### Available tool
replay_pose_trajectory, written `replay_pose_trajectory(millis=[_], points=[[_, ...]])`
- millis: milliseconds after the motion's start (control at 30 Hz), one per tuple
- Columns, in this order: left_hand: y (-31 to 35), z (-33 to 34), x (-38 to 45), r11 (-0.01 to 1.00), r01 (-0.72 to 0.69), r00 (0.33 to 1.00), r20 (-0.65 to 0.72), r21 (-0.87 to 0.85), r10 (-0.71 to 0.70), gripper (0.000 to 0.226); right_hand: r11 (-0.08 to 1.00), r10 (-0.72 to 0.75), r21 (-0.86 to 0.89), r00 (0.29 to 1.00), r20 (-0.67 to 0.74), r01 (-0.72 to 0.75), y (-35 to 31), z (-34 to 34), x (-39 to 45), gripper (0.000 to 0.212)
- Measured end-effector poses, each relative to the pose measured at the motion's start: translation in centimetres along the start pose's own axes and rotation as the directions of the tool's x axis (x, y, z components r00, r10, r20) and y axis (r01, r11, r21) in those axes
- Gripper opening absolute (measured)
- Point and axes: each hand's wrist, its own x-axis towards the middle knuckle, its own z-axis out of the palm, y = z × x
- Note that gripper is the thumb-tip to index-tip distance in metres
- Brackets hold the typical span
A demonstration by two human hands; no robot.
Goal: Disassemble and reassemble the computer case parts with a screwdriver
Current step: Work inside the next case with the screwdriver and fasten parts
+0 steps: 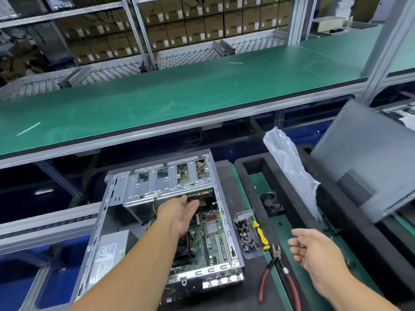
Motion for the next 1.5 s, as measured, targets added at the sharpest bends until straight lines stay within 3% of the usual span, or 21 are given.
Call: replay_pose_trajectory(millis=[200, 333, 367, 433, 533, 633, 733, 900, 1033, 1300, 1500], points=[[-0.8, -0.1, 0.2, 0.998, 0.0, 1.0, -0.025, -0.055, -0.002, 0.034, 0.975, -0.032, -0.22, 0.999, -0.034, 0.024, 3.4, -2.3, -0.9, 0.029], [-1.2, -0.5, -0.8, 0.998, -0.017, 0.993, -0.115, -0.056, 0.01, 0.031, 0.889, -0.109, -0.443, 0.993, 0.036, 0.114, 5.2, -2.6, -1.1, 0.023], [-1.2, -0.7, -1.3, 0.996, -0.065, 0.979, -0.198, -0.062, 0.052, 0.028, 0.85, -0.128, -0.507, 0.99, 0.066, 0.144, 5.5, -2.6, -1.2, 0.021], [-1.8, -1.0, -2.3, 0.976, -0.194, 0.96, -0.186, 0.099, 0.21, 0.032, 0.789, -0.144, -0.589, 0.984, 0.104, 0.178, 6.1, -2.7, -1.2, 0.019], [-3.7, -0.8, -5.6, 0.771, -0.438, 0.844, -0.083, 0.463, 0.53, 0.026, 0.762, -0.157, -0.619, 0.982, 0.108, 0.189, 6.6, -3.1, -1.0, 0.019], [-5.4, 0.8, -9.1, 0.472, -0.688, 0.676, 0.251, 0.551, 0.693, 0.021, 0.738, -0.21, -0.634, 0.972, 0.108, 0.23, 6.6, -3.1, -0.3, 0.019], [-6.5, 2.6, -11.5, 0.295, -0.801, 0.567, 0.503, 0.521, 0.652, 0.023, 0.633, -0.33, -0.672, 0.919, 0.214, 0.384, 5.8, -1.3, 0.7, 0.01], [-8.6, 3.0, -11.4, 0.163, -0.804, 0.555, 0.624, 0.571, 0.55, 0.027, 0.342, -0.366, -0.777, 0.836, 0.408, 0.528, 3.6, 3.3, 3.4, 0.036], [-9.3, 1.8, -10.3, 0.198, -0.757, 0.614, 0.572, 0.623, 0.544, 0.034, 0.354, -0.303, -0.79, 0.86, 0.409, 0.501, 3.2, 4.9, 5.5, 0.031], [-8.7, 1.4, -9.5, 0.464, -0.701, 0.694, 0.365, 0.542, 0.621, 0.032, 0.658, -0.278, -0.666, 0.935, 0.221, 0.353, 1.9, 4.8, 6.8, 0.042], [-8.3, 1.4, -8.8, 0.575, -0.665, 0.729, 0.251, 0.476, 0.637, 0.034, 0.856, -0.367, -0.384, 0.93, 0.021, 0.347, -1.1, 0.7, 4.7, 0.025]])
